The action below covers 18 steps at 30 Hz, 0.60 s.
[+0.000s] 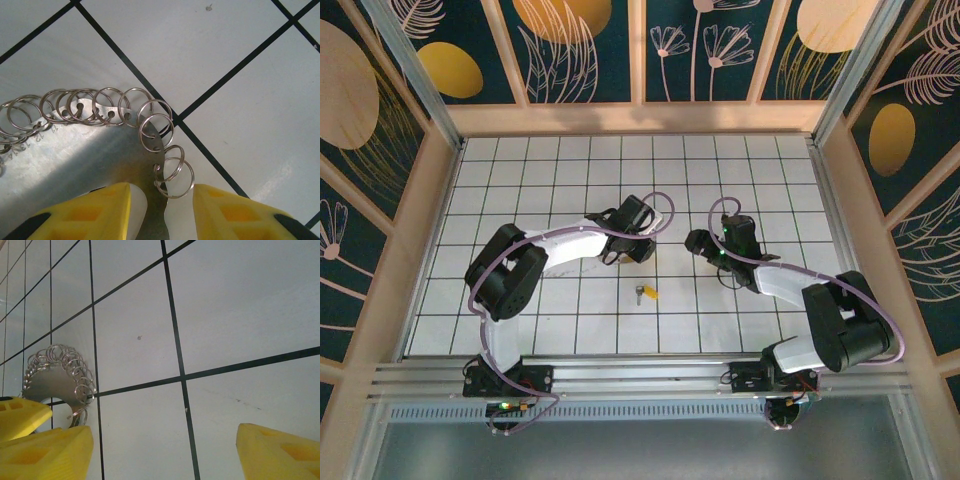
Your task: Put the keys on the keyring
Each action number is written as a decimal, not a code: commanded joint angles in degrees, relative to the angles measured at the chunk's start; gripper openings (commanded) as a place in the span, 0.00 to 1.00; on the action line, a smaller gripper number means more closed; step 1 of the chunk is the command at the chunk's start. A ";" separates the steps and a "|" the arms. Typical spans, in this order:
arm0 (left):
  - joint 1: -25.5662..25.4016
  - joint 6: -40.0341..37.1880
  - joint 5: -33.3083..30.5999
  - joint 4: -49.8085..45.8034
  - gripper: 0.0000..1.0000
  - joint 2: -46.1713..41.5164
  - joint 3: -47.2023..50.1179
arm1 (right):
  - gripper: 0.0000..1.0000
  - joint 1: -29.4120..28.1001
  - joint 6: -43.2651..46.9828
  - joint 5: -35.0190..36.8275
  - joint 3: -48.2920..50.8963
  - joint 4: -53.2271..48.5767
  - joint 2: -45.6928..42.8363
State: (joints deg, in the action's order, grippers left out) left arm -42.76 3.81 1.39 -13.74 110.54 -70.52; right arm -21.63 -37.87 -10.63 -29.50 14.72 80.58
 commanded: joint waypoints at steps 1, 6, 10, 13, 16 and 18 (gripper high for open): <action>-0.30 -1.01 1.08 -0.41 0.39 1.52 -1.54 | 0.76 0.58 0.26 -0.97 0.40 1.50 0.71; -0.30 -1.19 0.83 -0.11 0.39 2.37 -2.16 | 0.76 0.63 0.41 -1.06 0.40 1.54 0.81; -0.30 -1.43 0.75 0.07 0.39 2.96 -2.42 | 0.76 0.86 0.60 -1.14 0.49 1.45 0.84; -0.30 -1.60 0.70 0.11 0.38 3.53 -2.65 | 0.76 0.98 0.69 -1.22 0.58 1.46 0.90; -0.30 -1.69 0.57 0.36 0.36 3.90 -2.82 | 0.76 1.10 0.65 -1.31 0.67 1.45 0.90; -0.30 -1.78 0.46 0.53 0.34 4.21 -2.95 | 0.76 1.10 0.78 -1.36 0.67 1.45 0.85</action>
State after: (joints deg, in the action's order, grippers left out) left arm -42.76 3.05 1.45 -13.52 113.69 -72.03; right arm -20.97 -37.87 -11.05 -29.50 14.81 80.84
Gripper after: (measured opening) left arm 0.354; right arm 0.756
